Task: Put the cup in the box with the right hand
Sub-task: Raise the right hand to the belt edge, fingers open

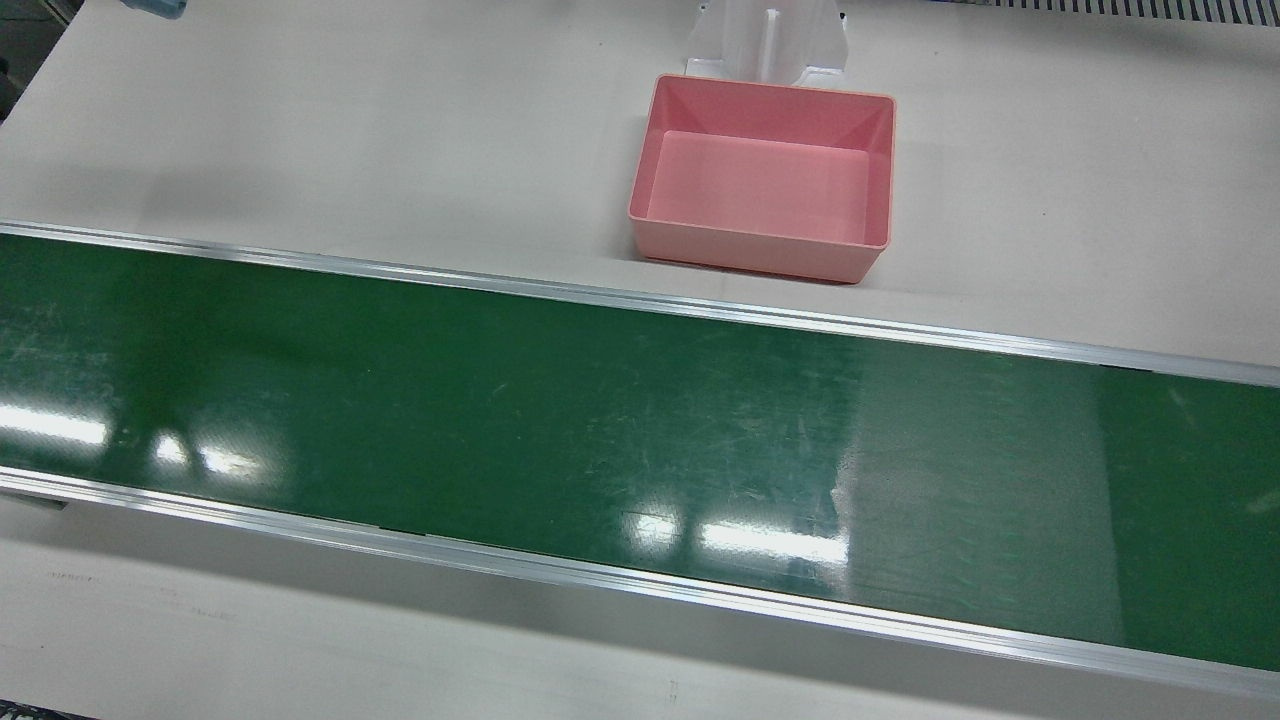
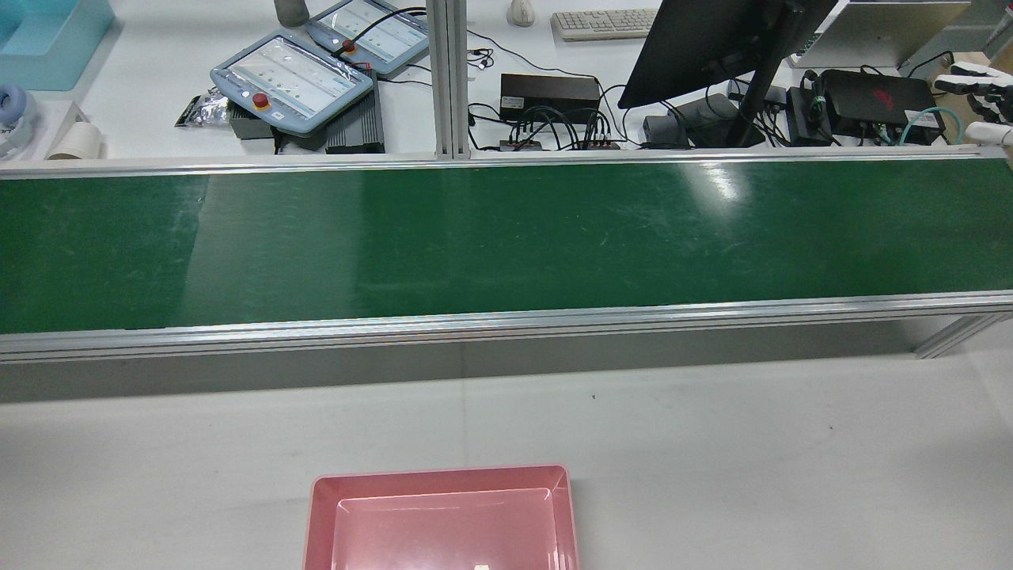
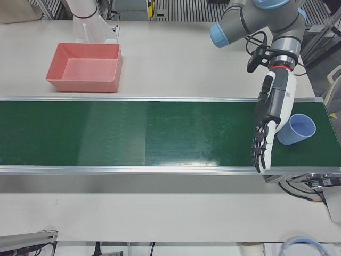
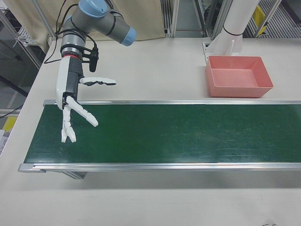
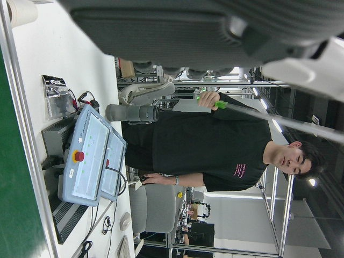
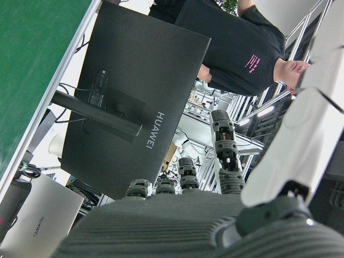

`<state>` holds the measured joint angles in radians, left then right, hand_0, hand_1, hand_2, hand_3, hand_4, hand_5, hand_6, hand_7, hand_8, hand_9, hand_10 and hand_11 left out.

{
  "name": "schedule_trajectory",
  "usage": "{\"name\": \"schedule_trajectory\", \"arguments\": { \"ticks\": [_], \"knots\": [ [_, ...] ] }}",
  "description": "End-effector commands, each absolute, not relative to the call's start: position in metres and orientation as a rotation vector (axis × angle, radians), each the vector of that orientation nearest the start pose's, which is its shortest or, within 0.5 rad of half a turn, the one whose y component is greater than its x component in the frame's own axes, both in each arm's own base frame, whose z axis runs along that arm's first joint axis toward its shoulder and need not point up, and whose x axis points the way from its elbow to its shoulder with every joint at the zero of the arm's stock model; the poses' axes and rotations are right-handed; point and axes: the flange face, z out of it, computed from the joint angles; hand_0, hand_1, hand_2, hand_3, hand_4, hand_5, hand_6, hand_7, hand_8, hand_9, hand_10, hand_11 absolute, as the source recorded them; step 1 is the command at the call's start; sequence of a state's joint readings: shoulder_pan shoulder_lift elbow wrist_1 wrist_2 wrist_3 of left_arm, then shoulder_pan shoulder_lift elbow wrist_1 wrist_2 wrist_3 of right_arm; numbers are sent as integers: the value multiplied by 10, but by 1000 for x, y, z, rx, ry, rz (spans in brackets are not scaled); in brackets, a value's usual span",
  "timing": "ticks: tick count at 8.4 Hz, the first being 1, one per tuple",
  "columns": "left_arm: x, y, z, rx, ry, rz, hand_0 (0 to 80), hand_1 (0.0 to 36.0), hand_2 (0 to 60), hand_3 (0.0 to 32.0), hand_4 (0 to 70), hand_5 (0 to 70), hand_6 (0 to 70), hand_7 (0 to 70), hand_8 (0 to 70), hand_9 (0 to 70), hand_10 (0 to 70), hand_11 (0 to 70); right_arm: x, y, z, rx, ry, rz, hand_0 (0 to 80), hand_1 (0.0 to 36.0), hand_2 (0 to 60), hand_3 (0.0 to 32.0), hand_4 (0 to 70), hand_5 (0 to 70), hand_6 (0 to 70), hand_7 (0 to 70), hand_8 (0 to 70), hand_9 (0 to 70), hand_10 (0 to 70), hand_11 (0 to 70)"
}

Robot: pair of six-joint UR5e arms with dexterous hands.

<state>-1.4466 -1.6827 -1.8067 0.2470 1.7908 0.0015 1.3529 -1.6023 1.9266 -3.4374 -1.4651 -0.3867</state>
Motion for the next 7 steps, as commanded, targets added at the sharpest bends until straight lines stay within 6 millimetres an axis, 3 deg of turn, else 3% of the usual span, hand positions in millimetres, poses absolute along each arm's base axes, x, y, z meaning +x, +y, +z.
{"name": "schedule_trajectory", "arguments": {
  "ticks": [1, 2, 3, 4, 5, 6, 7],
  "knots": [
    [-46, -534, 542, -346, 2133, -1927, 0, 0, 0, 0, 0, 0, 0, 0, 0, 0, 0, 0, 28, -495, 564, -385, 2606, -2324, 471, 107, 67, 4, 116, 40, 37, 139, 4, 43, 24, 50],
    [-46, -534, 542, -346, 2133, -1927, 0, 0, 0, 0, 0, 0, 0, 0, 0, 0, 0, 0, 6, -508, 563, -351, 2661, -2300, 484, 115, 43, 82, 56, 46, 27, 126, 0, 33, 18, 44],
    [-46, -533, 541, -346, 2133, -1927, 0, 0, 0, 0, 0, 0, 0, 0, 0, 0, 0, 0, -10, -517, 551, -392, 2732, -2276, 485, 116, 37, 104, 36, 47, 23, 117, 0, 29, 16, 41],
    [-46, -534, 540, -346, 2134, -1925, 0, 0, 0, 0, 0, 0, 0, 0, 0, 0, 0, 0, -27, -527, 548, -402, 2793, -2244, 464, 136, 145, 100, 25, 45, 22, 108, 2, 34, 17, 42],
    [-46, -533, 538, -345, 2137, -1922, 0, 0, 0, 0, 0, 0, 0, 0, 0, 0, 0, 0, -33, -539, 566, -397, 2820, -2191, 457, 143, 187, 84, 29, 44, 23, 107, 3, 35, 19, 44],
    [-46, -533, 537, -345, 2137, -1922, 0, 0, 0, 0, 0, 0, 0, 0, 0, 0, 0, 0, -38, -541, 579, -379, 2842, -2154, 453, 154, 236, 40, 48, 42, 29, 123, 3, 37, 19, 43],
    [-46, -533, 537, -345, 2137, -1922, 0, 0, 0, 0, 0, 0, 0, 0, 0, 0, 0, 0, -40, -544, 578, -377, 2847, -2147, 467, 122, 134, 0, 153, 39, 43, 137, 3, 41, 29, 56]
  ]
}}
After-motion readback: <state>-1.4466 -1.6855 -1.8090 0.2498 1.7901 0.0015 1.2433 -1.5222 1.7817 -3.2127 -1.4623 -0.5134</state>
